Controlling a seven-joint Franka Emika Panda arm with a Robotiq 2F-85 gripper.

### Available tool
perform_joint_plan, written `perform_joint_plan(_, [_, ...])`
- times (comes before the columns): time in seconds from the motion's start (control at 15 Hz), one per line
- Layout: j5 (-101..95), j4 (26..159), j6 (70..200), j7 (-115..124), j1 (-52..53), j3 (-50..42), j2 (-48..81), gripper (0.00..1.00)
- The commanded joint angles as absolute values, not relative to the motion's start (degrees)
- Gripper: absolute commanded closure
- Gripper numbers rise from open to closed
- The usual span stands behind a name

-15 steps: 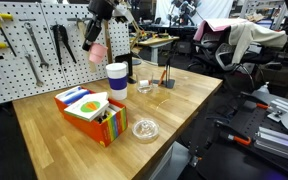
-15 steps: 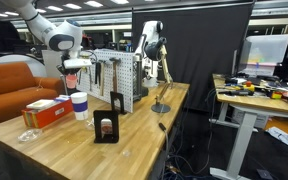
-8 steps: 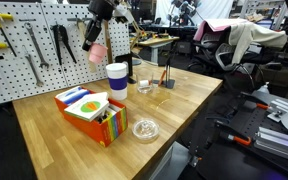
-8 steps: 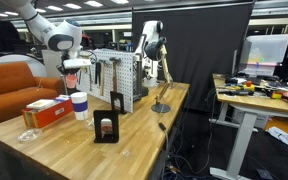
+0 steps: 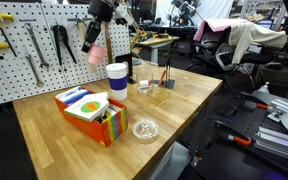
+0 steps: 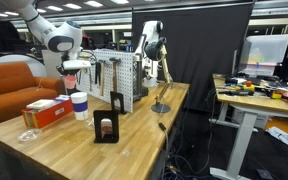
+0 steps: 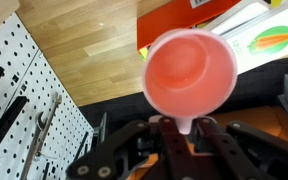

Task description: Pour the water in the pink cup into the white and blue cup

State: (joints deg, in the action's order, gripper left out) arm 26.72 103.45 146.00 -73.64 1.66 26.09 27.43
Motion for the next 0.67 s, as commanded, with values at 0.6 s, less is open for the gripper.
perform_joint_plan(0.6, [59.64,103.55,143.73,-90.15,-3.43,26.71,25.97,0.96])
